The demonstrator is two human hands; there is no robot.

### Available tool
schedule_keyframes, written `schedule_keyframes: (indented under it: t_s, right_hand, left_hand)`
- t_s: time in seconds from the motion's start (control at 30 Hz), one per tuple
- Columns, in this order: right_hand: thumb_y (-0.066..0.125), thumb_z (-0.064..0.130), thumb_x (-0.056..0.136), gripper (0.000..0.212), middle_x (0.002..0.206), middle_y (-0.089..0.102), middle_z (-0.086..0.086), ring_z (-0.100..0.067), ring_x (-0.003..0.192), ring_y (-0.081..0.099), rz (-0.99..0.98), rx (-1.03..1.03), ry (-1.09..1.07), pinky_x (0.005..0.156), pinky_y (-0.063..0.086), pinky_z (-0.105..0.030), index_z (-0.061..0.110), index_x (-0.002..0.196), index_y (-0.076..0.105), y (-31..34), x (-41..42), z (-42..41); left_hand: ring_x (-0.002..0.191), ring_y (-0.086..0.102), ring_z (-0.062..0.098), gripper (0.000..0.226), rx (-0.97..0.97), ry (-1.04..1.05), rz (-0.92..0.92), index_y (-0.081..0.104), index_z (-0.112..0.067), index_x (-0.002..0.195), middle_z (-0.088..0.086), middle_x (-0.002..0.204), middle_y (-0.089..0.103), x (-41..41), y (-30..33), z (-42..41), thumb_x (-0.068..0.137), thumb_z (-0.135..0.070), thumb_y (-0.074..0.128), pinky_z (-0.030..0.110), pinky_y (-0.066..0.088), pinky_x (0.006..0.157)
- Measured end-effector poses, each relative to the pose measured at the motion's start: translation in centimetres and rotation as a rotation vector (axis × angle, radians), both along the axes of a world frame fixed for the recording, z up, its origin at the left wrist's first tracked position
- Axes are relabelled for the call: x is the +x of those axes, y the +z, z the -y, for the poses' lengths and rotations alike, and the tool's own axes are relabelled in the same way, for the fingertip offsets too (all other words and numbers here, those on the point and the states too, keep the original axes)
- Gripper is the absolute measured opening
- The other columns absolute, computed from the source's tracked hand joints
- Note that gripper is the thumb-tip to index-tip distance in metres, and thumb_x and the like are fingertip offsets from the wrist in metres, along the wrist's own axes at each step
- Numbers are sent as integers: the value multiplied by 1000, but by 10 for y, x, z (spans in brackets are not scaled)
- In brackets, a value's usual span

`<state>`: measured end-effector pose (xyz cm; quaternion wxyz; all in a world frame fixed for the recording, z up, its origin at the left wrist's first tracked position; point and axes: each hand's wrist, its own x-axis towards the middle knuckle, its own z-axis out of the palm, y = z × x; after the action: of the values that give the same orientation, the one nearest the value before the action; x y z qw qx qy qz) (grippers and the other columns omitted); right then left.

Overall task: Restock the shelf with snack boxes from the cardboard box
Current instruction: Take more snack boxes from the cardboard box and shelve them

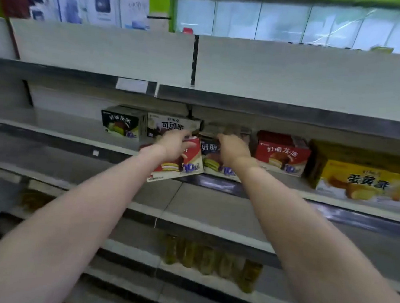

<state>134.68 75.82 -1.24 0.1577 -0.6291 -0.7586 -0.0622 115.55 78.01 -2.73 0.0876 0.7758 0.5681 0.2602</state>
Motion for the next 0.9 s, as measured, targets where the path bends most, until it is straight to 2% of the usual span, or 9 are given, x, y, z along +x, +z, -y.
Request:
schedule_keyframes:
  t_s: [0.1,0.13,0.23,0.37,0.5,0.63,0.73,0.8,0.9]
  right_hand:
    - [73,44,85,72,144,44,-18,-39,135,38,48,60,-68,113,26,-51,17,144,43,-8,-7,-5]
    - [73,43,85,72,145,42,-17,-40,135,35,48,71,-83,114,23,-53,15,143,43,-8,-9,-6]
    - [76,38,83,70,143,43,-17,-40,136,34,13,56,-83,113,25,-54,14,140,45,-5,-15,-1]
    - [76,31,83,73,148,37,-17,-41,141,24,3,71,-57,115,17,-59,16,145,39,-3,-19,8]
    - [73,30,85,71,148,37,-17,-43,142,23,-15,61,-34,116,15,-58,17,145,36,-5,-16,15]
    - [70,28,86,68,144,41,-15,-39,137,29,-21,47,28,116,22,-53,17,145,38,-3,-16,20]
    - [69,28,85,63,142,45,-13,-36,134,34,-56,54,96,114,26,-49,16,141,44,0,-19,27]
    - [69,28,84,51,132,55,-10,-31,124,46,-147,3,182,106,37,-44,18,131,53,-2,-23,30]
    - [69,28,82,35,111,67,-2,-21,99,64,-262,-87,282,87,55,-40,24,115,60,-9,-35,32]
  left_hand:
    - [107,61,28,42,-19,-49,5,54,-12,131,14,128,62,-4,-1,-5,99,-39,54,36,49,86]
    - [110,61,29,43,-23,-55,5,54,-13,133,13,129,61,-5,0,-6,98,-40,55,37,49,89]
    - [116,58,29,49,-30,-56,-3,52,-16,138,11,135,58,-7,1,-7,98,-44,54,40,48,96]
    - [126,53,29,53,-34,-36,-34,45,-20,144,10,145,50,-4,3,-4,98,-45,52,43,45,103]
    - [125,53,29,52,-17,-6,-49,46,-23,143,9,144,51,-2,3,4,97,-47,53,46,47,101]
    - [112,59,28,41,-19,29,-41,56,-23,131,8,131,61,-2,3,19,97,-45,55,45,50,94]
    - [112,60,27,44,-37,74,0,58,-19,133,6,130,62,-4,5,28,96,-43,58,44,50,96]
    - [110,61,25,44,-50,96,51,59,-18,132,5,129,63,-7,6,33,95,-41,60,41,50,96]
    - [111,61,24,42,-25,108,95,61,-15,131,7,130,63,-15,8,40,95,-37,62,31,47,91]
